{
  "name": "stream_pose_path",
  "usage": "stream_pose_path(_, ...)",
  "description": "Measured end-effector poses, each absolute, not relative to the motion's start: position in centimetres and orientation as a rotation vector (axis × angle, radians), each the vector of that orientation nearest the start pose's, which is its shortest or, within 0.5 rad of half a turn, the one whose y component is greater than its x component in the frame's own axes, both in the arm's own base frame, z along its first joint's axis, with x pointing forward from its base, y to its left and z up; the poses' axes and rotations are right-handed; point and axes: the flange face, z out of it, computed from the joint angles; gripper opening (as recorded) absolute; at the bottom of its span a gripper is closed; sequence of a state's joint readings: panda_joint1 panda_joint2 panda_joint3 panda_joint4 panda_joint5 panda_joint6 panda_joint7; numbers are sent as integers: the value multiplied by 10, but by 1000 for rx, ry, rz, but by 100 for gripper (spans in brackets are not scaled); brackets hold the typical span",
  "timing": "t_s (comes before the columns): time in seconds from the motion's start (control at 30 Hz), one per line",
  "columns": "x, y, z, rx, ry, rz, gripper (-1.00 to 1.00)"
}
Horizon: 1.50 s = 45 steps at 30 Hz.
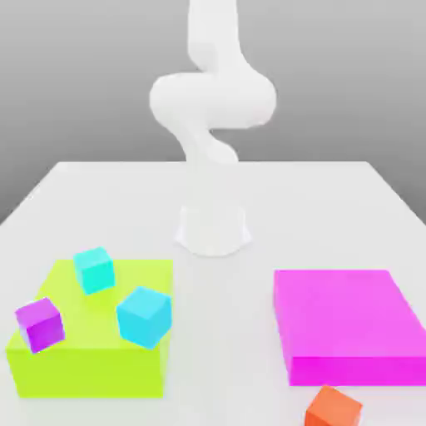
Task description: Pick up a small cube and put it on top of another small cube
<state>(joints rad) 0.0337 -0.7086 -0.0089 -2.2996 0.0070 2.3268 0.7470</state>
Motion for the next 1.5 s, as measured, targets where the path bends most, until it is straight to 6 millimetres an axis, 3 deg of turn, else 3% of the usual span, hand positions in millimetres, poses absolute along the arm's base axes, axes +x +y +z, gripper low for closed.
stream_pose_path(0.23, 458, 42, 582, -2733, 722, -736, 0)
stream_pose_path(0.5, 511, 89, 451, -2927, 425, -478, 0)
stream_pose_path(0.7, 523, 129, 343, -3039, 165, -276, 0)
stream_pose_path(0.93, 509, 156, 216, -3129, -126, -33, 0)
stream_pose_path(1.07, 507, 159, 155, -3137, -166, -2, 0)
stream_pose_path(1.1, 506, 159, 143, -3137, -166, -1, -100)
stream_pose_path(1.33, 506, 159, 140, -3137, -168, 1, -100)
stream_pose_path(1.47, 506, 159, 188, -3137, -166, 2, -100)
stream_pose_path(1.5, 506, 149, 200, -3140, -112, 2, -100)
